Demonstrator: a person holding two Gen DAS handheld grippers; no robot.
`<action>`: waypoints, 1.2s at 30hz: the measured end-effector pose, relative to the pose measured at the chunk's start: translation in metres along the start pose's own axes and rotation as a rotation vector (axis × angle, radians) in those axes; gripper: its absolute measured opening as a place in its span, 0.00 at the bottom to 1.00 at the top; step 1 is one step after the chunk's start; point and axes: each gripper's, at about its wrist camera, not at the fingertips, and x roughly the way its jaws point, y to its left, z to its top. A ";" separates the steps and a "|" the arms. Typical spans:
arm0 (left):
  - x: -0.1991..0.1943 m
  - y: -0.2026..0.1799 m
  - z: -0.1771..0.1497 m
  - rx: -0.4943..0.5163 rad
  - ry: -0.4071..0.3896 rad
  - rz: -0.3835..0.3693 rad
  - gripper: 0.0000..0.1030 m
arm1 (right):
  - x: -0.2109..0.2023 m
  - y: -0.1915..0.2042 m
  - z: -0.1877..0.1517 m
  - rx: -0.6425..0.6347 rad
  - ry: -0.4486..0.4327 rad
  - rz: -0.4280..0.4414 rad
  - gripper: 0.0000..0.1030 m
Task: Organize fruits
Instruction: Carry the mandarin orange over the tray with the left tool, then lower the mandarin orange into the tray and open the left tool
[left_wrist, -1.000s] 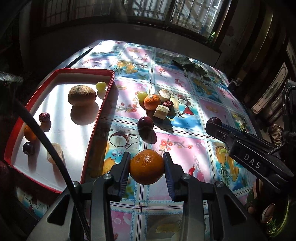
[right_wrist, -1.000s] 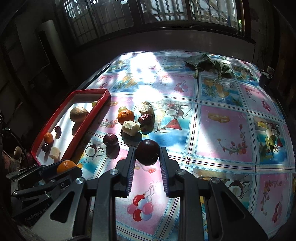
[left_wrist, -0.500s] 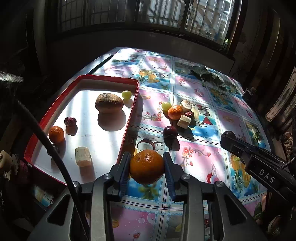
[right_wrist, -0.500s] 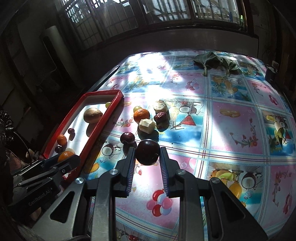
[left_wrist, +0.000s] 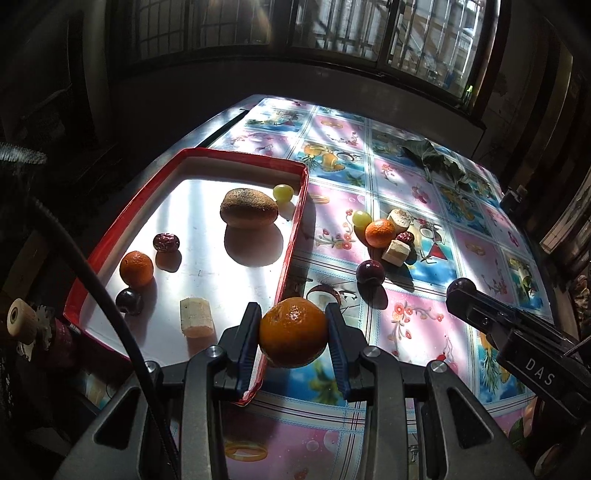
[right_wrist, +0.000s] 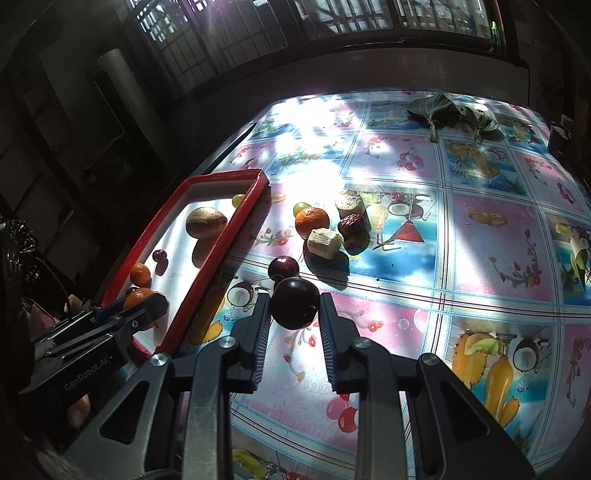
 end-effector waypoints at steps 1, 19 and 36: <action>0.000 0.001 0.000 -0.002 0.000 0.000 0.34 | 0.001 0.001 0.000 -0.002 0.001 0.000 0.27; 0.001 0.066 0.034 -0.108 -0.039 0.050 0.34 | 0.024 0.041 0.011 -0.076 0.025 0.041 0.27; 0.053 0.117 0.082 -0.188 0.020 0.107 0.34 | 0.083 0.127 0.032 -0.252 0.086 0.173 0.27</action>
